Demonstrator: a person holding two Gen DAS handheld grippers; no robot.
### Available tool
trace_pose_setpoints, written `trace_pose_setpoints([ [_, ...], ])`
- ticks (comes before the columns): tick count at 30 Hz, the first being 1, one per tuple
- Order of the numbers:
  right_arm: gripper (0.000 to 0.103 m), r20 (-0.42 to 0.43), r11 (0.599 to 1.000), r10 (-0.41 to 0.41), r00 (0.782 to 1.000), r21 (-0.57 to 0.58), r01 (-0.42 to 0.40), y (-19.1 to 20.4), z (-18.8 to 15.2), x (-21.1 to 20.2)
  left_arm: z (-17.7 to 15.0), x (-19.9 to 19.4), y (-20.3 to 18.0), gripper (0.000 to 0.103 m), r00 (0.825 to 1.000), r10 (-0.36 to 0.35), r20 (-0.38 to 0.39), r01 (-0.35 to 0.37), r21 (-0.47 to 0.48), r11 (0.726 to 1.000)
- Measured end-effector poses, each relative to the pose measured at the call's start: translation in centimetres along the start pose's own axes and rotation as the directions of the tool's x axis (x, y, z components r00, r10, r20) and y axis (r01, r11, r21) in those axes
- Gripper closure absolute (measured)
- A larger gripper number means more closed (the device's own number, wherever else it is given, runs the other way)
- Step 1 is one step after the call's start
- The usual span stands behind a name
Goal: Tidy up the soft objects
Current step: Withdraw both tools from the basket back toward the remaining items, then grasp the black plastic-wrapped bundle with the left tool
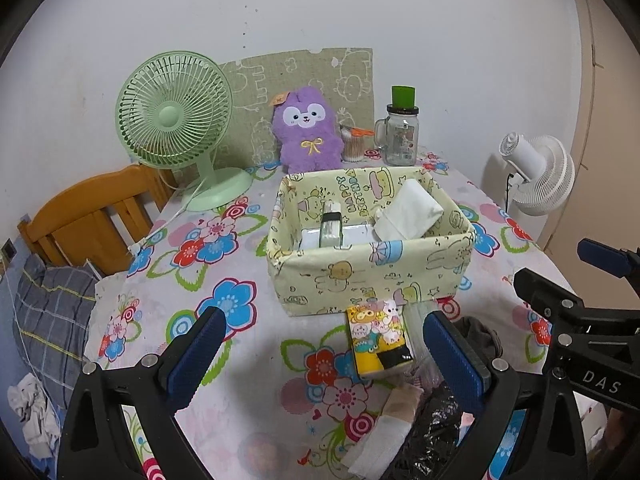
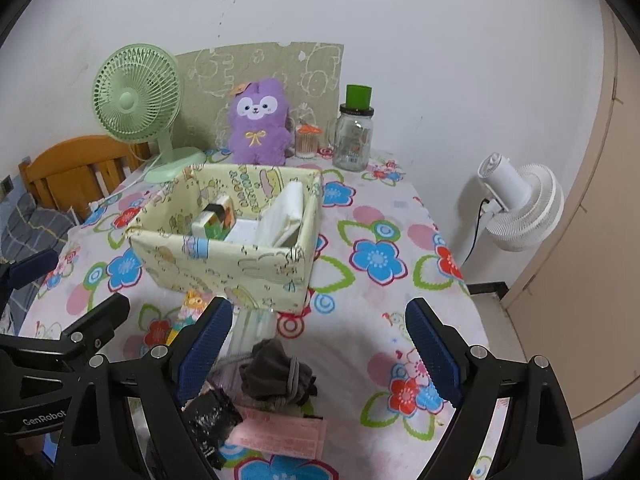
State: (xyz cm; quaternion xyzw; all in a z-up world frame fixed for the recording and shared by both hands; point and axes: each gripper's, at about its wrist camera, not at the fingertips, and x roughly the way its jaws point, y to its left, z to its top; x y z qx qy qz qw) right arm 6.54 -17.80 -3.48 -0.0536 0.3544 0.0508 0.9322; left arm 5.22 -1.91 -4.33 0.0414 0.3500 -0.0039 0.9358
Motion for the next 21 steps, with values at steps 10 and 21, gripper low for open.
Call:
trace_pose_setpoints([
  [10, 0.013, -0.033, 1.000, 0.027, 0.999, 0.017, -0.026, -0.3, -2.3, 0.7, -2.3, 0.3, -0.6, 0.003, 0.999, -0.006, -0.032, 0.006, 0.012, 1.000],
  [21, 0.013, -0.060, 0.999, 0.027, 0.998, 0.021, -0.026, -0.7, -4.6, 1.2, -5.0, 0.9, -1.7, 0.003, 0.998, -0.031, -0.060, 0.033, 0.030, 0.999],
])
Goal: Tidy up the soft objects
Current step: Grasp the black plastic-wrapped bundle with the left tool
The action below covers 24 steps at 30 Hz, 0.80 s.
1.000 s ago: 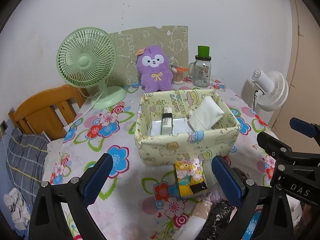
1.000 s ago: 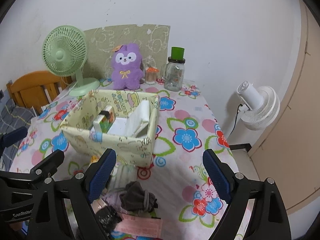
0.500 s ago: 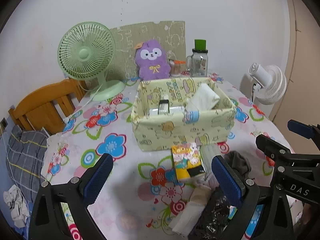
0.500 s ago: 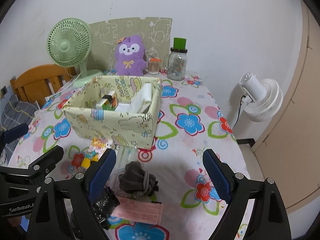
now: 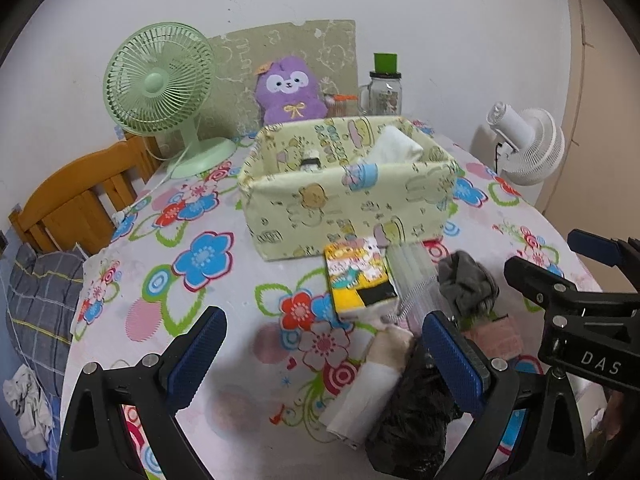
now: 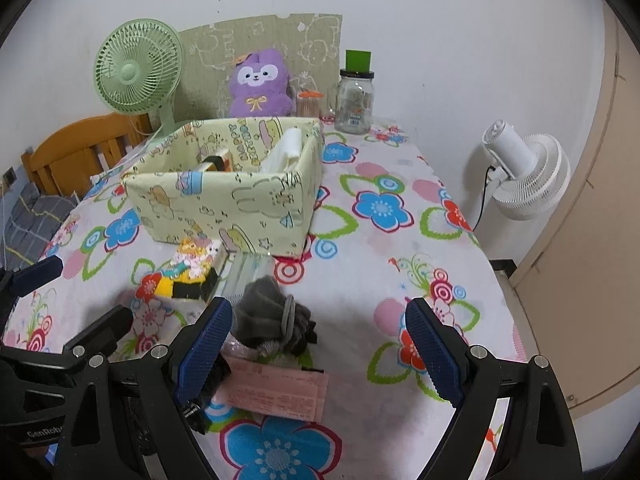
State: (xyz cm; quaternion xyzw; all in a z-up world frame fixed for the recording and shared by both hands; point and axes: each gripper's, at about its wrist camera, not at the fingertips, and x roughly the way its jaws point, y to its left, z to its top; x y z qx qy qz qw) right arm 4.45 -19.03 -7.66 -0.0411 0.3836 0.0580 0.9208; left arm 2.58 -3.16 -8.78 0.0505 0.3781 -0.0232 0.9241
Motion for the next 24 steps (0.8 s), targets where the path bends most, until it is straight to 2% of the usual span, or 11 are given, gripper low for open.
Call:
trace_pose_setpoints([
  [16, 0.013, -0.041, 1.000, 0.004, 0.999, -0.006, -0.004, -0.2, -2.9, 0.7, -2.7, 1.5, -2.6, 0.004, 0.998, -0.031, -0.054, 0.033, 0.023, 0.999],
  [22, 0.013, -0.042, 1.000, 0.011, 0.999, 0.004, -0.011, -0.3, -3.4, 0.7, -2.9, 1.5, -3.3, 0.015, 0.998, -0.037, -0.056, 0.037, 0.006, 0.999],
  [24, 0.013, -0.039, 1.000, 0.011, 0.999, 0.006, -0.011, -0.4, -3.4, 0.7, -3.0, 1.4, -3.6, 0.015, 0.998, -0.040, -0.055, 0.041, 0.017, 0.999],
])
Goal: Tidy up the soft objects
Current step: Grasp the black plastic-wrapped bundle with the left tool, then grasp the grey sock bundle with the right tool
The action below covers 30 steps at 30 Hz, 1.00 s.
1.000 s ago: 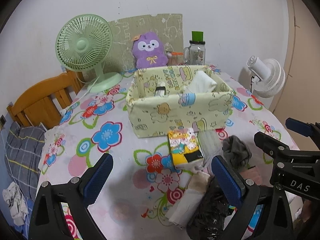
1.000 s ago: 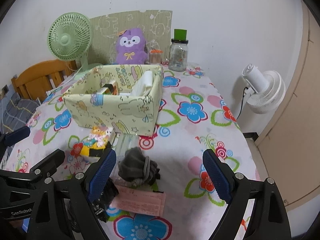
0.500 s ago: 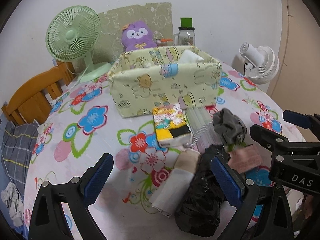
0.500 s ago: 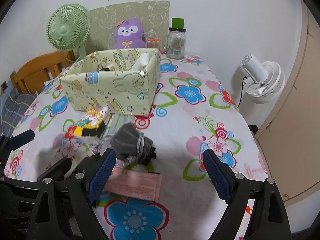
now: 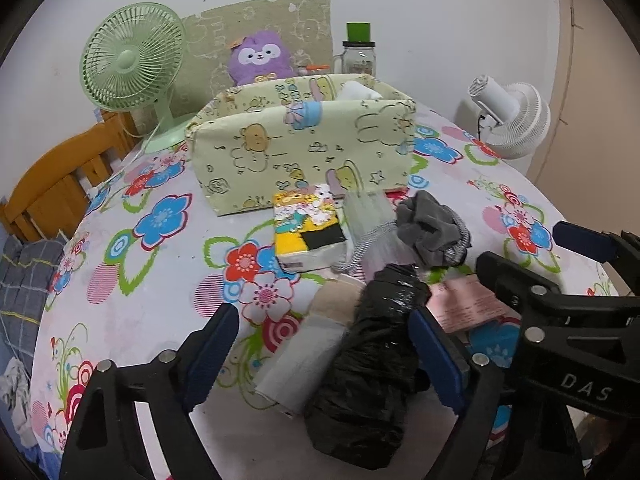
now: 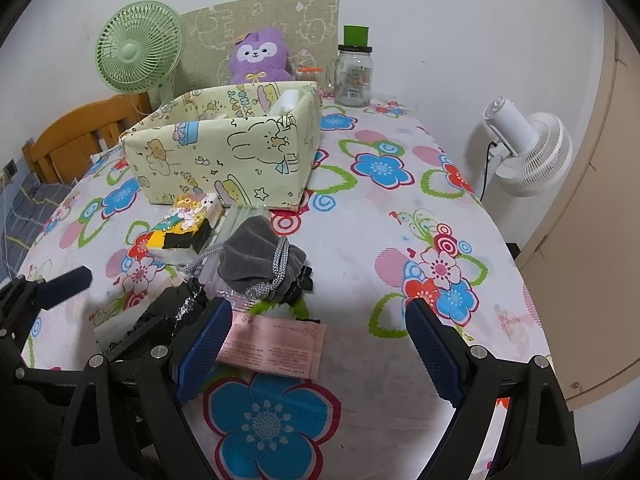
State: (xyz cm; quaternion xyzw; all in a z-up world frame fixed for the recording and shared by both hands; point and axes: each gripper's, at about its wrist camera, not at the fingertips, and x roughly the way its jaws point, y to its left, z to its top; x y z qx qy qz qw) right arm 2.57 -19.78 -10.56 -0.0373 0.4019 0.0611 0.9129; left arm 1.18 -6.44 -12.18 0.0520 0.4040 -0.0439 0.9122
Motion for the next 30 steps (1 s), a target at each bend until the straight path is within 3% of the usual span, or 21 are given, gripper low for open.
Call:
trace_pose_setpoints([
  [9, 0.013, -0.008, 1.000, 0.000, 1.000, -0.007, 0.000, 0.0, -0.5, 0.2, -0.6, 0.2, -1.6, 0.030, 1.000, 0.022, 0.011, -0.023, 0.052, 0.998],
  [14, 0.013, -0.016, 1.000, 0.002, 1.000, -0.006, -0.002, -0.1, -0.5, 0.6, -0.8, 0.5, -2.1, 0.059, 1.000, -0.002, -0.007, 0.003, 0.066, 0.998],
  [17, 0.013, -0.018, 1.000, 0.005, 1.000, -0.006, -0.005, -0.1, -0.5, 0.7, -1.0, 0.7, -2.6, 0.068, 1.000, -0.005, -0.006, 0.006, 0.084, 0.996],
  [30, 0.013, -0.024, 1.000, 0.022, 0.999, -0.010, -0.022, 0.6, 0.6, 1.9, -0.1, 1.4, -0.8, 0.075, 1.000, 0.028, -0.002, -0.028, 0.043, 0.999],
])
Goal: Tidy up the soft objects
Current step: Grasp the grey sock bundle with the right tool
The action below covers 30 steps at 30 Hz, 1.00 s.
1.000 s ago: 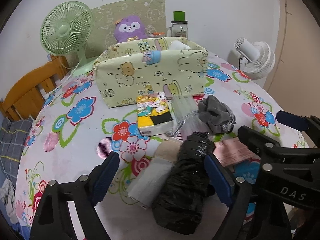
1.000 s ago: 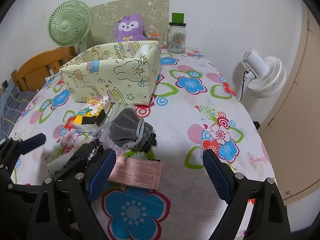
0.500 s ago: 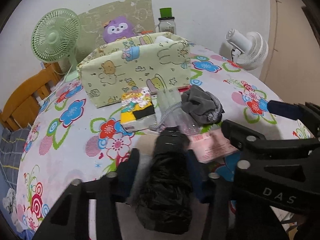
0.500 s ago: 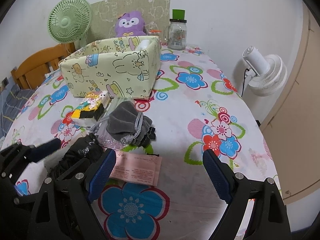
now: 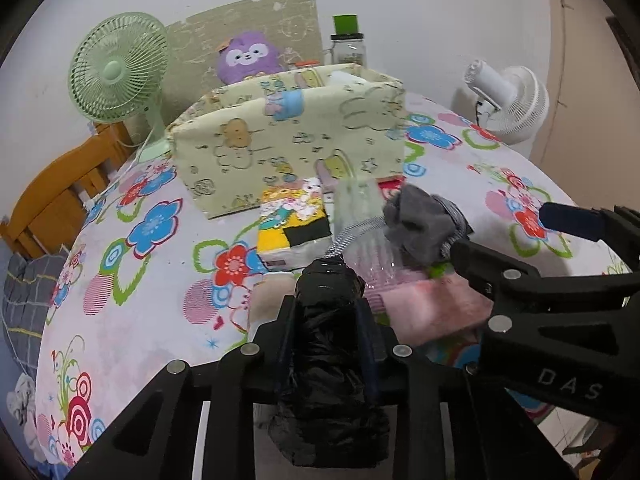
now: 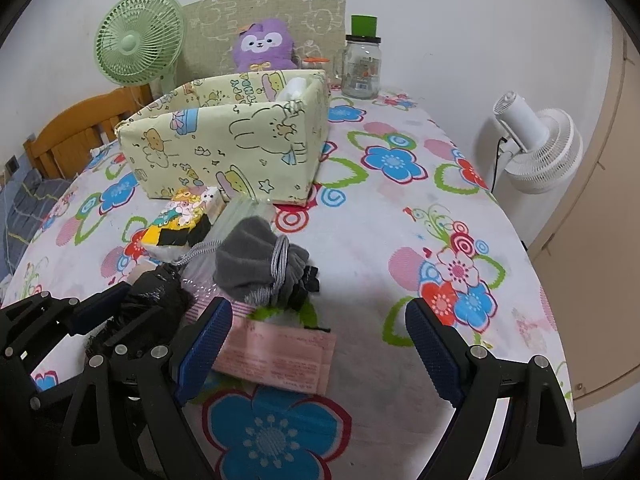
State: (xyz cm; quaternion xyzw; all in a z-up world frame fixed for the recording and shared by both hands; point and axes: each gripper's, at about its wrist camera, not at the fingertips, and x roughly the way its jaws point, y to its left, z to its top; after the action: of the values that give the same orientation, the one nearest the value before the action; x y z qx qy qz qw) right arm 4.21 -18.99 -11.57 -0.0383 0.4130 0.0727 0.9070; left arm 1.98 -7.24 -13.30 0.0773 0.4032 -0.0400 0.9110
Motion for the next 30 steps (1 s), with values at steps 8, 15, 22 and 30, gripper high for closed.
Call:
trace_pose_setpoints([
  [8, 0.013, -0.007, 1.000, 0.012, 1.000, -0.012, -0.012, 0.9, 1.2, 1.2, 0.6, 0.8, 1.6, 0.076, 1.000, 0.000, -0.006, 0.000, -0.031, 1.000],
  [15, 0.037, -0.027, 0.999, 0.050, 0.998, -0.006, -0.050, 1.4, 1.3, 1.9, 0.6, 1.0, 1.8, 0.076, 1.000, -0.012, -0.006, 0.012, -0.037, 0.999],
  [22, 0.061, -0.030, 0.997, 0.078, 0.997, -0.017, -0.078, 2.0, 1.1, 1.5, 0.7, 0.5, 1.9, 0.077, 1.000, -0.019, 0.007, 0.019, -0.047, 0.999],
  [30, 0.079, -0.017, 0.997, 0.076, 0.997, -0.030, -0.076, 2.7, 0.9, 1.0, 0.9, -0.2, 2.3, 0.077, 1.000, -0.020, 0.023, 0.021, -0.057, 0.998],
])
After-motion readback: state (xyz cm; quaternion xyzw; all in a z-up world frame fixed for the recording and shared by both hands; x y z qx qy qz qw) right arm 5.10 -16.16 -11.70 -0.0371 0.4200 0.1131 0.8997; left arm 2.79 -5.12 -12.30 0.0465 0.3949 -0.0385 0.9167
